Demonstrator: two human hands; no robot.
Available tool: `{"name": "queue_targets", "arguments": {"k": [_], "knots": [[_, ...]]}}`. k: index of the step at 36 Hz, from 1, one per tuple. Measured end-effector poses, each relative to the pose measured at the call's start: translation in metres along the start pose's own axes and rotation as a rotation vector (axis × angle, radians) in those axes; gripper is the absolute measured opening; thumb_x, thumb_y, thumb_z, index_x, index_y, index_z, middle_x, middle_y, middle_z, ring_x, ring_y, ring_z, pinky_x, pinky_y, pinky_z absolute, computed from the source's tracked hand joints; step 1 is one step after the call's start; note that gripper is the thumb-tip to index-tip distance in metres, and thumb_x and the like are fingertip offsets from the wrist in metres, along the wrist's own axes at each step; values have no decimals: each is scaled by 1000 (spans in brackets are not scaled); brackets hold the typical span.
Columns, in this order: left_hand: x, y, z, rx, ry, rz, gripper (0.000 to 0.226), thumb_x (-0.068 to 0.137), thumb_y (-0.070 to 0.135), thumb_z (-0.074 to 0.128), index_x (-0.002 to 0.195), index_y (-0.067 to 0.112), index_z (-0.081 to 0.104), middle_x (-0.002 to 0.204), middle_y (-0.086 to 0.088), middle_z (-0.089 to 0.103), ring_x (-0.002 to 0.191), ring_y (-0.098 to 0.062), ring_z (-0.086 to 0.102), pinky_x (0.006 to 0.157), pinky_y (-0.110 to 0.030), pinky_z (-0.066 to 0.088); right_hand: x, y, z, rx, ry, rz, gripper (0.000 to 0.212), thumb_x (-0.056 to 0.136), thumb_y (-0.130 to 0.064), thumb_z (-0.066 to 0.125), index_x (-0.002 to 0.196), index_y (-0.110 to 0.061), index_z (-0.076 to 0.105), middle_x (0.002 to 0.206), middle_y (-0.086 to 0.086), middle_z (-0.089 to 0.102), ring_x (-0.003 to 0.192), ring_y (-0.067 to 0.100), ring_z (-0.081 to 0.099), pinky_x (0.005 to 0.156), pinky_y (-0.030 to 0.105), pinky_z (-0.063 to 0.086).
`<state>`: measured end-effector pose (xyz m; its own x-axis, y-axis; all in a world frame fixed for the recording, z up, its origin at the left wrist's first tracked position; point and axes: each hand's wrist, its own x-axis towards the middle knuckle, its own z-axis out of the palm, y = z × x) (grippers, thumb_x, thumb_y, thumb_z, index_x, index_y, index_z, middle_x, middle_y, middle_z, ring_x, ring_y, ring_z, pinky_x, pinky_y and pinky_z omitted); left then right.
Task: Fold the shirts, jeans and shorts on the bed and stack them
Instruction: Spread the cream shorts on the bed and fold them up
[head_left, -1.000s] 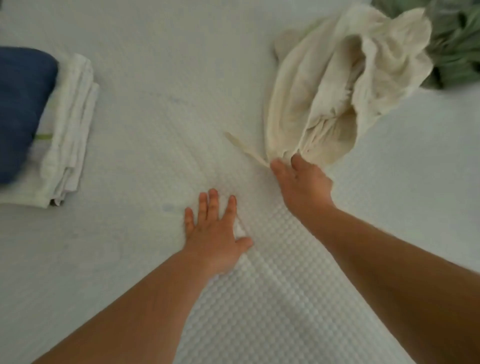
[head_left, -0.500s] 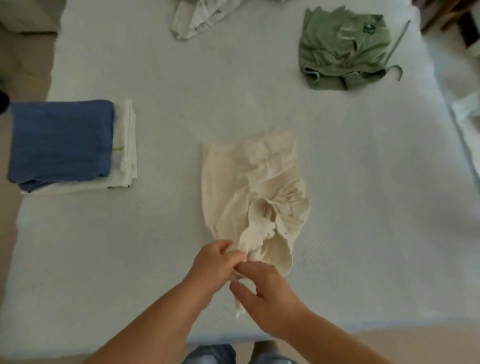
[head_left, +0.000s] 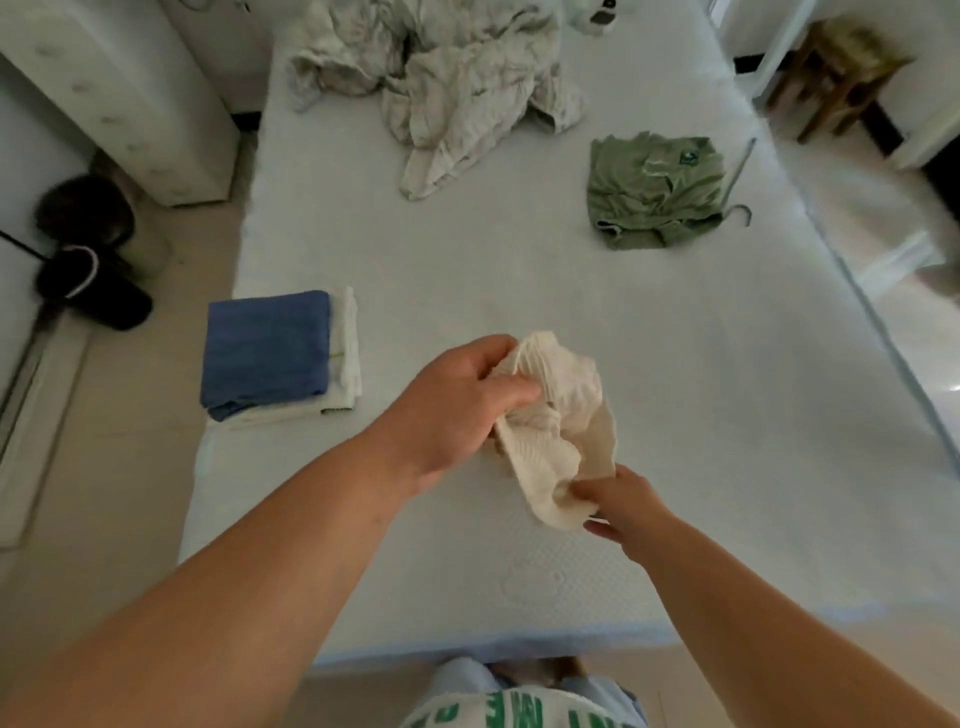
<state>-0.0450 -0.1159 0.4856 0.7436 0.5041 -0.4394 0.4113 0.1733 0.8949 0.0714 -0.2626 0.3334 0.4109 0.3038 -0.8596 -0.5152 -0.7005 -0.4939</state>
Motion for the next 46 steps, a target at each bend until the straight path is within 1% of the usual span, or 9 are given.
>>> {"name": "queue_targets", "arguments": {"k": [4, 7, 19, 25, 29, 33, 37, 41, 46], "knots": [[-3, 15, -30, 337, 223, 57, 5, 73, 22, 62, 72, 17, 64, 60, 13, 58, 60, -6, 52, 55, -12, 38, -23, -44, -20, 196, 99, -131, 16, 86, 1, 50, 94, -9, 59, 83, 6, 64, 73, 18, 62, 54, 27, 49], [2, 9, -57, 602, 410, 74, 16, 79, 16, 56, 64, 11, 57, 62, 1, 51, 54, -15, 43, 43, -22, 31, -50, -90, -43, 264, 125, -280, 16, 85, 0, 51, 85, -14, 60, 82, 6, 64, 72, 19, 63, 57, 28, 51], [17, 46, -108, 552, 531, -135, 19, 75, 15, 58, 58, 6, 56, 63, -8, 60, 61, -23, 58, 56, -28, 41, -159, -210, -92, -131, 197, -762, 18, 87, -10, 57, 81, -26, 63, 83, 0, 64, 73, 15, 63, 53, 24, 50], [10, 50, -109, 788, 343, -343, 23, 85, 27, 57, 76, 5, 58, 69, -6, 61, 57, -16, 55, 50, -23, 41, -194, -219, -88, 59, 80, -821, 22, 85, 1, 53, 91, -17, 65, 80, 4, 67, 66, 16, 70, 55, 29, 57], [6, 30, -77, 1203, 226, -217, 52, 79, 22, 55, 129, 21, 40, 113, -3, 59, 91, -22, 59, 57, -27, 38, -206, -213, -64, 98, -42, -834, 24, 88, 1, 48, 92, -16, 65, 65, 2, 67, 64, 18, 67, 67, 37, 55], [8, 8, -5, 943, 121, -9, 40, 71, 52, 60, 108, 39, 50, 100, 9, 63, 98, -20, 61, 73, -29, 42, -214, -212, -41, 155, -62, -839, 24, 88, 1, 47, 94, -13, 66, 77, 8, 67, 71, 24, 66, 69, 40, 56], [12, 7, 32, 648, 185, 131, 19, 87, 36, 49, 69, 30, 46, 74, 11, 54, 82, -20, 58, 67, -29, 42, -214, -210, -37, 206, -48, -839, 21, 87, -1, 49, 95, -6, 68, 81, 12, 66, 76, 26, 65, 66, 36, 56], [17, 13, 16, 441, 307, 182, 23, 91, 21, 42, 68, 18, 39, 69, 1, 47, 69, -21, 44, 62, -33, 36, -211, -209, -57, 298, 45, -839, 23, 87, -3, 51, 77, -14, 69, 63, 4, 69, 62, 20, 68, 60, 34, 57], [23, 33, -17, 120, 536, 129, 19, 89, 19, 43, 71, 12, 44, 72, -5, 45, 69, -21, 42, 59, -34, 34, -194, -205, -97, -83, 309, -862, 18, 85, -10, 57, 90, -24, 67, 92, 4, 64, 82, 21, 60, 71, 35, 53]]}}
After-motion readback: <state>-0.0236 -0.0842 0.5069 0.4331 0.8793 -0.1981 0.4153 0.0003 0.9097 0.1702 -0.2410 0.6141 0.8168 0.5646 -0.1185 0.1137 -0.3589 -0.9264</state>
